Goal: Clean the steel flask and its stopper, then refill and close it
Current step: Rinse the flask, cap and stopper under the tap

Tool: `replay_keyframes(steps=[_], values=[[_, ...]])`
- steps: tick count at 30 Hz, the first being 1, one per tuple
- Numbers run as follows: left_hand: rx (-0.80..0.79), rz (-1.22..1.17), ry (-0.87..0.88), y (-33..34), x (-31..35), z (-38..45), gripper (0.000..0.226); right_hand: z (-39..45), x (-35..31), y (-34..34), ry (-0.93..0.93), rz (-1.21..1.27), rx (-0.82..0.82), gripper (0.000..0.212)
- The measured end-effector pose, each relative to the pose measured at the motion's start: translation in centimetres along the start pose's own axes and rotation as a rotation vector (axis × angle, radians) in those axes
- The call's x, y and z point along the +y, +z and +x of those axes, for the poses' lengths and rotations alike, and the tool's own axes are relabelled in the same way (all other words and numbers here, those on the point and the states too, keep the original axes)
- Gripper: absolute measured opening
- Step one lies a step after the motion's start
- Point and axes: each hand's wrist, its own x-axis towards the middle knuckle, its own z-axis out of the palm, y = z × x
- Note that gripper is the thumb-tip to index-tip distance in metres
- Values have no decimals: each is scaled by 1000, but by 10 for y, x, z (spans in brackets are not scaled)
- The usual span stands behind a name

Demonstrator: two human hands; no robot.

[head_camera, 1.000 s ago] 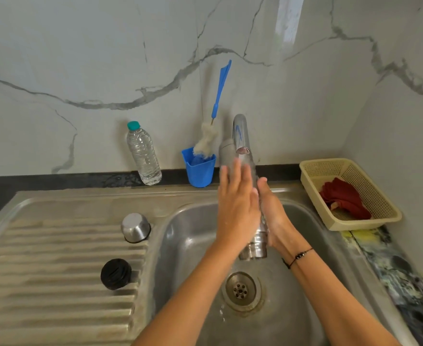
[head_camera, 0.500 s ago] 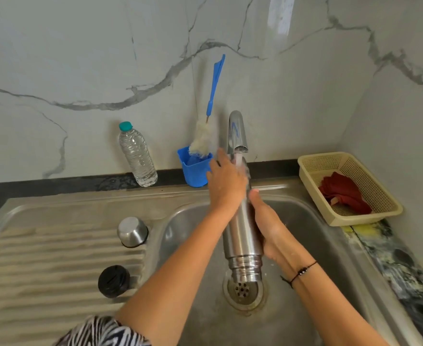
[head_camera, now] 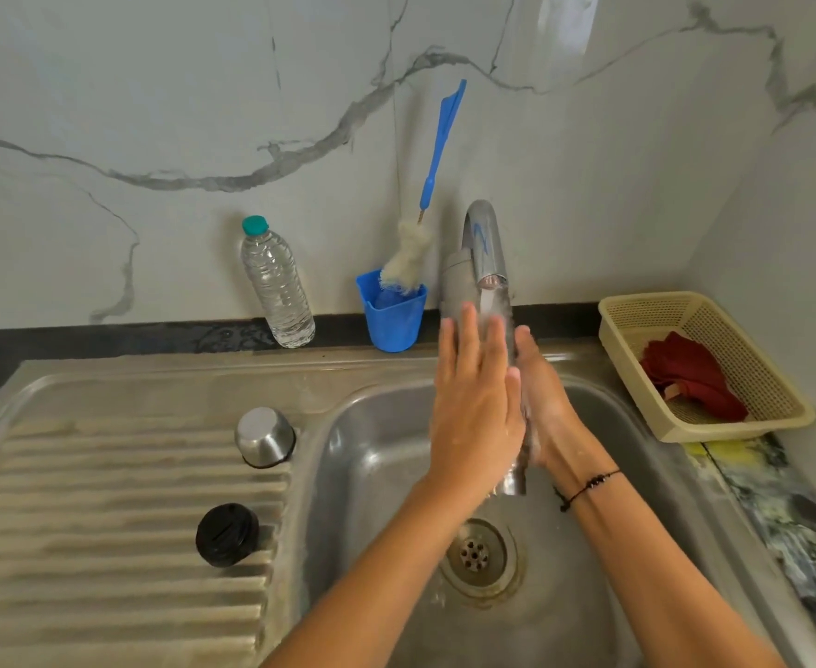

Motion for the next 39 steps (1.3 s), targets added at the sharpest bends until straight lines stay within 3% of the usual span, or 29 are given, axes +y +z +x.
replay_keyframes(steps=[4, 12, 17, 23, 27, 31, 35, 39], values=[[-7, -78, -245, -13, 2, 48, 54, -12, 15, 1, 38, 39, -25, 52], [-23, -331, -465, -24, -13, 88, 52, -25, 24, 4, 78, 100, -57, 64], [73, -237, -445, -16, -11, 76, 54, -23, 27, 5, -134, -177, -33, 50], [57, -160, -86, 6, -8, 4, 63, -18, 11, 3, -193, -61, -59, 45], [70, -176, 30, 10, -5, -41, 57, -12, 3, 6, -83, -24, -28, 52], [-27, -144, -107, -1, 0, -21, 52, -13, 5, 5, -68, -21, -64, 50], [-3, -259, -306, -17, 3, 27, 57, -23, 17, 5, -64, 26, -114, 48], [-34, -275, -372, -24, 5, 57, 72, -30, 23, 3, -66, 29, -61, 51]])
